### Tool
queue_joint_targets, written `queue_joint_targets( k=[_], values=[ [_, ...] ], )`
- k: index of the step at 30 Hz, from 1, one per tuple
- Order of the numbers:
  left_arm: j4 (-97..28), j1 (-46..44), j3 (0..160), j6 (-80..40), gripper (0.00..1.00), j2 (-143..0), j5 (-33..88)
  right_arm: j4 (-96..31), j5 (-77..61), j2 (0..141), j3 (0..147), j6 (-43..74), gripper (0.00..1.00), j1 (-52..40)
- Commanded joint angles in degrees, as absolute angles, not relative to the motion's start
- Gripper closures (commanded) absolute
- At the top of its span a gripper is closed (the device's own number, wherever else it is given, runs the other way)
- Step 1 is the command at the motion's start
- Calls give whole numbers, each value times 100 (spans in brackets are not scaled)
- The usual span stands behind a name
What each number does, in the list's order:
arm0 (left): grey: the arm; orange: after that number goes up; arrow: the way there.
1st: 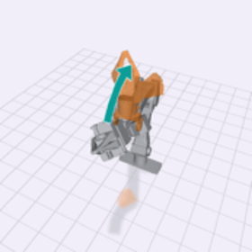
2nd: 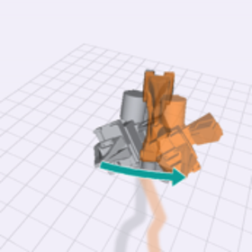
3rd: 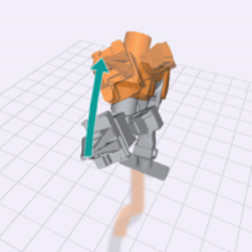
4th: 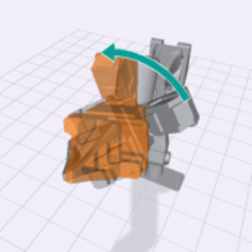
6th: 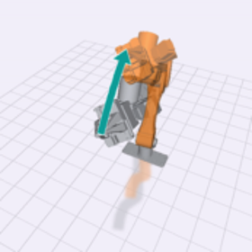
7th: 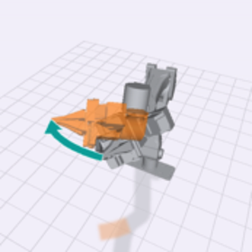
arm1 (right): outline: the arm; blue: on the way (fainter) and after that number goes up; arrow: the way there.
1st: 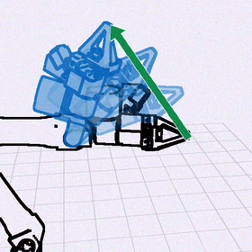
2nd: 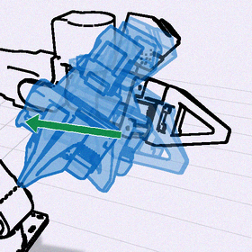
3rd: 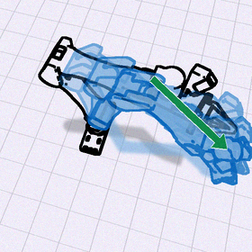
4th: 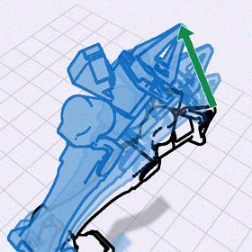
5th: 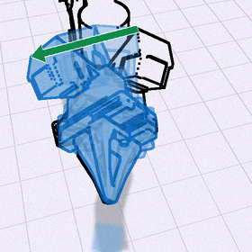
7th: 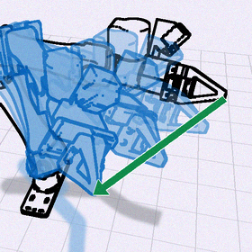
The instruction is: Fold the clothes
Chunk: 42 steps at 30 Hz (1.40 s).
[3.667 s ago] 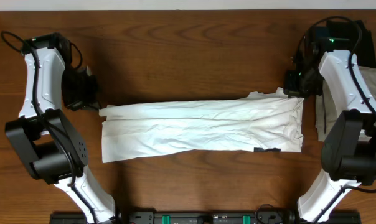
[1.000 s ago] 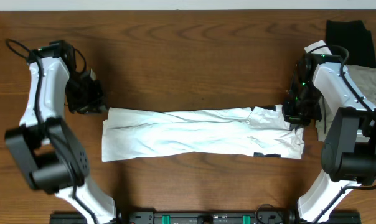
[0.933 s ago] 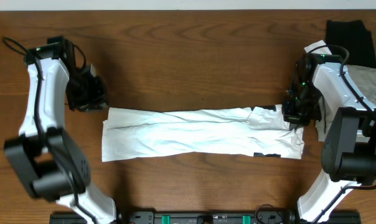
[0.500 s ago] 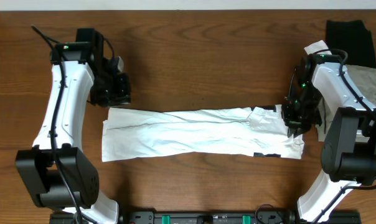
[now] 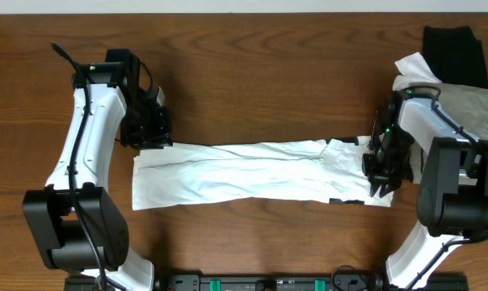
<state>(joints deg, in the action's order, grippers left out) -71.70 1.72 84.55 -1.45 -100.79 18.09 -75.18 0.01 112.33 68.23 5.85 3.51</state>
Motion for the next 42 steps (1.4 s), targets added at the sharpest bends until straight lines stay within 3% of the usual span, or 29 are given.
queue_joint_targets(
  k=[1, 9, 16, 20, 23, 24, 30, 42],
  values=[
    [-7150, 163, 8420, -84, 79, -10121, 1839, -7474, -12, 11089, 6772, 679, 87, 294],
    [-7148, 163, 8420, -60, 79, -10121, 1839, -7585, -73, 10912, 7105, 679, 87, 292],
    [-7146, 163, 8420, -60, 79, -10121, 1839, -7404, -86, 9817, 7544, 679, 85, 294],
    [-7146, 163, 8420, -60, 79, -10121, 1839, -7148, -86, 9074, 7575, 679, 74, 294],
    [-7146, 163, 8420, -58, 79, -10121, 1839, -7076, -86, 8687, 7575, 679, 45, 294],
    [-7146, 163, 8420, -40, 79, -10121, 1839, -7063, -86, 8604, 7575, 679, 40, 294],
    [-7150, 163, 8420, -43, 78, -10121, 1841, -7067, -86, 8552, 7564, 683, 35, 294],
    [-7150, 163, 8420, -43, 78, -10121, 1841, -7144, -32, 8582, 7559, 674, 34, 294]
  ],
)
